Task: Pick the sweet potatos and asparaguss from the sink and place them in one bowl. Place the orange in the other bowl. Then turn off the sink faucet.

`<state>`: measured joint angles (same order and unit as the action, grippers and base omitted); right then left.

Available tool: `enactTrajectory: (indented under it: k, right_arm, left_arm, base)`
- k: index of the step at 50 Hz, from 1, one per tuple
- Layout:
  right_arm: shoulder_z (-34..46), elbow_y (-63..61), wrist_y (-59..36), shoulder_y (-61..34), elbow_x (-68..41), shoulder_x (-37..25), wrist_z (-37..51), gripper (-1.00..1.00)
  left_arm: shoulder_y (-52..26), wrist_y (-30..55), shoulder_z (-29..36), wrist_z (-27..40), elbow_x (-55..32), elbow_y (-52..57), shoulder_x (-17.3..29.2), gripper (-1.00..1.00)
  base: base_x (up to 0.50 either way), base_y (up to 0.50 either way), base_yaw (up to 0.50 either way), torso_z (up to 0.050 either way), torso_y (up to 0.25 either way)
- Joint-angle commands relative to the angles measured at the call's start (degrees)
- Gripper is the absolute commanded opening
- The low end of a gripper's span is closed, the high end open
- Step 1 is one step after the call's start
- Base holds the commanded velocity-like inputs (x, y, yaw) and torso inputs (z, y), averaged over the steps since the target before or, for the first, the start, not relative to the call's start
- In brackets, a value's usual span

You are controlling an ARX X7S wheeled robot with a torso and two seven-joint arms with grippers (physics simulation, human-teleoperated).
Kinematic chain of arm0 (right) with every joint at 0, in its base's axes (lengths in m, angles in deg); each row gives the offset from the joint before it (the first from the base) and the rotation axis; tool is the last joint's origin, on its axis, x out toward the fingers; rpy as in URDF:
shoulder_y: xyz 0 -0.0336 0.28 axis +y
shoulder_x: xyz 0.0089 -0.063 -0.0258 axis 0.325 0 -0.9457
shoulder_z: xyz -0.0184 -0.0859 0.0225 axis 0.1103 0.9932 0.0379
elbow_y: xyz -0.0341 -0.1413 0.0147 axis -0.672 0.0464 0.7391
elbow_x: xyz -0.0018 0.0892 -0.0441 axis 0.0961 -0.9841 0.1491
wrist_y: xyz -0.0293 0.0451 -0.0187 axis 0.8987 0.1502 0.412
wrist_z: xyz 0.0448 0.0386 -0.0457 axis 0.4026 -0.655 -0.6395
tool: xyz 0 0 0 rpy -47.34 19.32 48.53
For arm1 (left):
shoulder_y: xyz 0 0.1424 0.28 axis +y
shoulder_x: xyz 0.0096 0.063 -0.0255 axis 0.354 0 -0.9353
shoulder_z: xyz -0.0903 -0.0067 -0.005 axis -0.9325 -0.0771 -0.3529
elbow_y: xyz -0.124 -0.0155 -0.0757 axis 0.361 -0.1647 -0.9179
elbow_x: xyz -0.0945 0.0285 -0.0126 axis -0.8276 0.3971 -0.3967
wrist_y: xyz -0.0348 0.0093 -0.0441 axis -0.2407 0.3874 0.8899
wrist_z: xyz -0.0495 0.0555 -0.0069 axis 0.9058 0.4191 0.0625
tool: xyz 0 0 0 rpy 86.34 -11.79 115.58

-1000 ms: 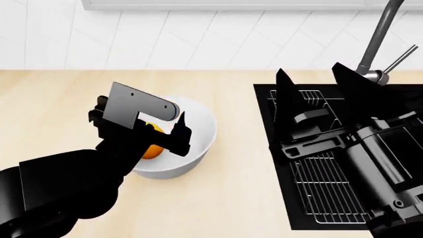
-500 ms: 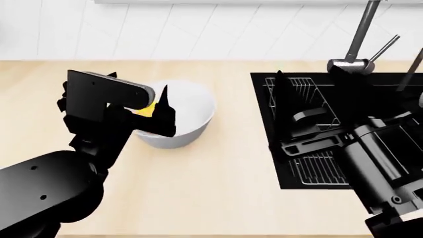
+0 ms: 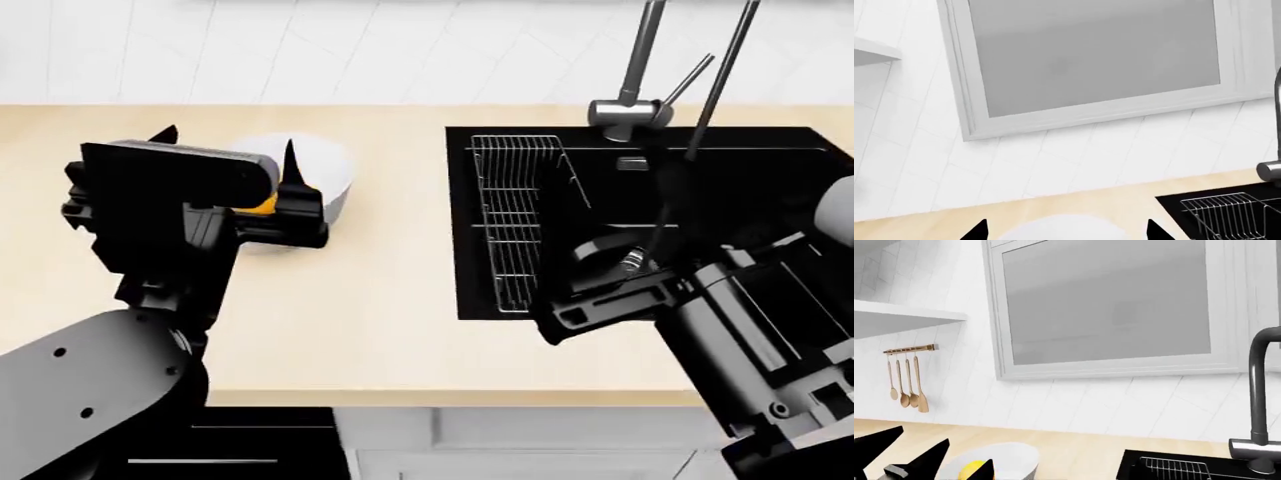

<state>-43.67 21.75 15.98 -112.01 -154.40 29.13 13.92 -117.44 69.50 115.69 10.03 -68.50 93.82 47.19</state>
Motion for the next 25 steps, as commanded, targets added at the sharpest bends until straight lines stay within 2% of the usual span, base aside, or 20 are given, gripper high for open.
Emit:
enactTrajectory:
  k: [1, 25]
  right_arm:
    - [-0.2, 0.0, 0.8, 1.0, 1.2, 0.4, -1.3, 1.0]
    - [-1.1, 0.2, 2.9, 3.7, 2.8, 0.1, -2.6, 1.0]
  left_arm:
    - [0.8, -2.8, -1.0, 1.2, 2.9, 0.4, -0.3, 1.0]
    - [0.4, -3.5, -1.3, 0.8, 3.1, 0.7, -0.7, 1.0]
  base:
    - [0.0, -0.5, 0.0, 0.0, 0.0]
    - [0.02, -0.5, 0.0, 0.0, 0.0]
